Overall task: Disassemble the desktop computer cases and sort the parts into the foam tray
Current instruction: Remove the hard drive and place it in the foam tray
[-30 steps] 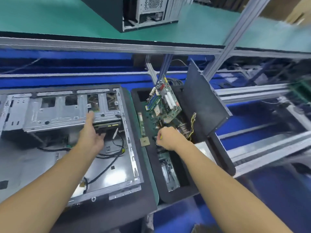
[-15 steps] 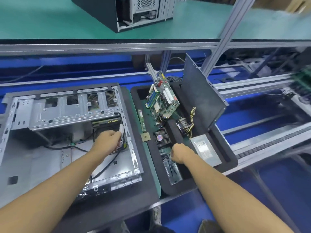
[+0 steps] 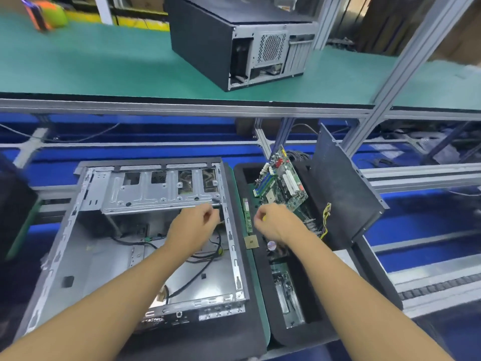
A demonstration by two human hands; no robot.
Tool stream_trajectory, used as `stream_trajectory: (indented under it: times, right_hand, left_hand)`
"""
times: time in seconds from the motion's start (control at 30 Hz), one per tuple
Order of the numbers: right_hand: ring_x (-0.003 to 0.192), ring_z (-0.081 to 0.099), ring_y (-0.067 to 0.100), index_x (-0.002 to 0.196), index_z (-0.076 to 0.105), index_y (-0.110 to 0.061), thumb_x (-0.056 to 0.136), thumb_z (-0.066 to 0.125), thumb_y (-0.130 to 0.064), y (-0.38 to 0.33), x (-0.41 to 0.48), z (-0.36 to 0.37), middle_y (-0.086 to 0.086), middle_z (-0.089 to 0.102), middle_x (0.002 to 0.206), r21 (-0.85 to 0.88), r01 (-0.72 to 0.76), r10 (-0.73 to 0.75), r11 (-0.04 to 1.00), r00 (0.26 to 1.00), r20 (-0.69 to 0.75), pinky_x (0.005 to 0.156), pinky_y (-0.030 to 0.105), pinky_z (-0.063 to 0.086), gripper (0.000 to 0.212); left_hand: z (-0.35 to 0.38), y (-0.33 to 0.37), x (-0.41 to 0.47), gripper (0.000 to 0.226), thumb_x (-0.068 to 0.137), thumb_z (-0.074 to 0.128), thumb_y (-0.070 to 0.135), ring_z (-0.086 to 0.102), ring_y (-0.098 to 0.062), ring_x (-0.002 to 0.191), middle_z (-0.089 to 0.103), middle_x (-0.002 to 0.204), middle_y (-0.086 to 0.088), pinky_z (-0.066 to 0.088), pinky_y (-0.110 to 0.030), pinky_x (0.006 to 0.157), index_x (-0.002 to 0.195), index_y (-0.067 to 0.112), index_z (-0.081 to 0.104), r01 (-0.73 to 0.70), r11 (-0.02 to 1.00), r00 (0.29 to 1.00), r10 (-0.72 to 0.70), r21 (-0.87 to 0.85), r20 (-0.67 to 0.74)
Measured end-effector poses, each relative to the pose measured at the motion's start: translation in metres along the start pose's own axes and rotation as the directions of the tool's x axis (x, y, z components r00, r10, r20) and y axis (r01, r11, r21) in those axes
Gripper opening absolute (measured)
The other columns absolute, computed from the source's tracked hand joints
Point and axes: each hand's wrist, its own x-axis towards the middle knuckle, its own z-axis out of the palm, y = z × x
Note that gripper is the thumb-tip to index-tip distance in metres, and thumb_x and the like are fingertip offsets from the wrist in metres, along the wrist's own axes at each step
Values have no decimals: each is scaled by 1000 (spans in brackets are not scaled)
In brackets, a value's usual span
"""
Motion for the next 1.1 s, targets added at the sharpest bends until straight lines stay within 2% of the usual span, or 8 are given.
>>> stream_trajectory:
  times: [0.13, 0.27, 0.33, 0.4, 0.53, 0.77, 0.93, 1.1]
  right_hand:
    - [82, 62, 25, 84, 61, -28, 94, 50, -28, -59, 5, -19, 1, 68, 93, 16, 127, -125, 992, 988, -92, 70, 33, 51, 15]
    - [75, 62, 27, 89, 62, -24, 95, 49, -29, -103, 21, -16, 2, 64, 86, 31, 171, -166, 985, 979, -122, 62, 30, 44, 15]
    - [70, 57, 23, 92, 61, -24, 95, 51, -27, -117, 31, -10, -3, 57, 81, 31, 177, -173, 984, 979, -104, 60, 30, 42, 11]
    - [78, 56, 26, 97, 62, -22, 95, 53, -23, -127, 40, -3, 0, 59, 93, -3, 184, -184, 983, 979, -88, 66, 32, 44, 10]
    - [92, 59, 32, 111, 59, -15, 95, 53, -15, -138, 52, 9, 7, 60, 115, -79, 192, -196, 978, 980, -45, 71, 36, 47, 17]
    - [101, 56, 41, 117, 36, -11, 91, 56, -18, -153, 50, 14, 12, 44, 125, -225, 301, -292, 927, 954, 73, 74, 42, 42, 33]
    - [107, 57, 39, 118, 37, -10, 91, 53, -14, -146, 43, 28, 14, 47, 126, -325, 339, -335, 883, 940, 69, 72, 39, 37, 32]
    - [112, 54, 34, 125, 41, -11, 95, 52, -14, -133, 41, 39, 11, 45, 126, -376, 289, -327, 880, 944, -40, 79, 38, 43, 32]
  left_hand:
    - [-25, -8, 11, 14, 93, 57, 35, 51, -8, 66, 54, 67, 11, 44, -33, 55, 82, 29, 49, -138, 982, 987, 147, 132, -62]
    - [-24, -28, 7, 29, 91, 56, 34, 56, -16, 54, 56, 53, 6, 44, -28, 52, 67, 19, 51, 247, 967, 969, -246, -55, 21]
    - [-22, -38, 4, 30, 93, 56, 34, 59, -18, 50, 61, 55, 0, 44, -23, 48, 70, 15, 58, 583, 724, 812, -519, -368, 267]
    - [-21, -49, 6, 28, 96, 61, 33, 68, -26, 70, 71, 80, -9, 53, -33, 58, 92, 5, 64, 717, 386, 683, -558, -581, 471]
    - [-7, -67, 15, 30, 95, 68, 18, 67, -30, 105, 67, 116, -15, 57, -40, 80, 120, 3, 60, 649, 156, 694, -522, -744, 496]
    - [-6, -61, 26, 16, 92, 50, -15, 65, -35, 97, 65, 100, -30, 53, -45, 100, 103, -21, 60, 483, -89, 786, -395, -871, 476]
    - [-4, -54, 25, 15, 93, 49, -12, 63, -29, 78, 66, 83, -22, 58, -34, 69, 99, -18, 61, 444, -99, 814, -370, -890, 447]
    - [-3, -55, 25, 18, 94, 50, -9, 67, -26, 74, 68, 82, -22, 57, -37, 75, 84, -11, 65, 467, -37, 813, -376, -883, 445]
